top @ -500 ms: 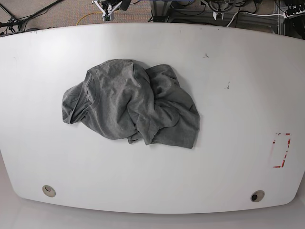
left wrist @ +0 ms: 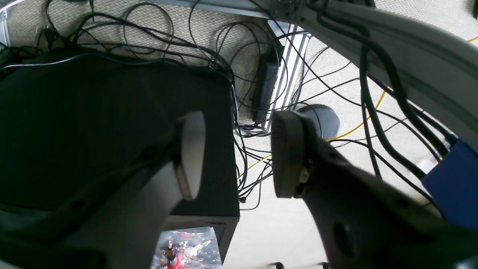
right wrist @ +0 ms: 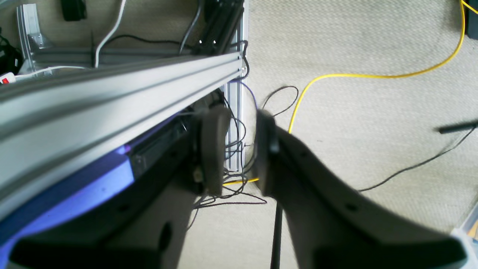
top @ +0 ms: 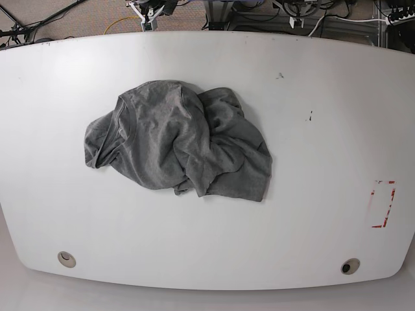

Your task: Fold the T-shirt properly

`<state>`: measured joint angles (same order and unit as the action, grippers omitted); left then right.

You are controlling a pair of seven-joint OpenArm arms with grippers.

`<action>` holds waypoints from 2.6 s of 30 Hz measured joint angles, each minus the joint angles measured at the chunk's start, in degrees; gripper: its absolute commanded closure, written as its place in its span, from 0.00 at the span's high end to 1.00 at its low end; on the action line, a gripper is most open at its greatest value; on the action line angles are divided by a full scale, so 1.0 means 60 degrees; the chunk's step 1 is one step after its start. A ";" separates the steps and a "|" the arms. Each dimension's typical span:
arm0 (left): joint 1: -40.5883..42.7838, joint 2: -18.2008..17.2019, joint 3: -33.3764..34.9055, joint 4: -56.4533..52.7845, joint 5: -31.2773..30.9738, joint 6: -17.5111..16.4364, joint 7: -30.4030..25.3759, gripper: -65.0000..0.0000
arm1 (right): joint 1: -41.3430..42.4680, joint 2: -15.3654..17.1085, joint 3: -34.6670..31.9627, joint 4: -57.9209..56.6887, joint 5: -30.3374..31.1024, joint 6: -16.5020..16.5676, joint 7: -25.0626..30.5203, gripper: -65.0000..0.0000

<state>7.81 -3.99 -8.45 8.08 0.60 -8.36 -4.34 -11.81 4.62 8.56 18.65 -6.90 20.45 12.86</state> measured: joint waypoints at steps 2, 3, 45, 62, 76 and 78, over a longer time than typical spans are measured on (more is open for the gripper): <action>0.0018 0.0000 0.0000 0.0004 -0.0004 0.0000 -0.0007 0.40 | -0.0007 0.0000 0.0000 0.0007 0.0004 -0.0011 0.0018 0.21; 0.0080 0.0000 0.0000 0.0069 -0.0007 0.0000 -0.0109 0.40 | -0.0015 -0.0004 0.0000 0.0007 0.0004 -0.0011 0.0029 0.21; 0.9311 0.0211 -0.0011 1.3774 -0.0036 -0.0033 -0.0674 0.40 | -0.8601 -0.0342 0.0066 1.1916 0.2495 -0.0047 -0.1701 0.21; 1.0947 0.0211 -0.1304 1.7427 -0.1657 -0.0036 -0.0710 0.40 | -1.0276 -0.0412 0.0634 1.5690 0.4131 0.0058 -0.1603 0.21; 1.0018 -0.0022 -0.1424 1.7416 -0.1942 -0.0040 -0.0656 0.69 | -0.7828 -0.0346 0.1690 1.5864 0.4120 0.0109 -0.2251 0.23; 0.9796 -0.0004 -0.1402 1.7405 -0.1931 -0.0069 -0.0648 0.69 | -0.7311 -0.0339 0.1774 1.5868 0.4138 0.0091 -0.2801 0.28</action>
<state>66.59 -4.01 -16.86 112.51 -10.98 -8.78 -8.23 -55.68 2.59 19.20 113.86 17.93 20.99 -3.95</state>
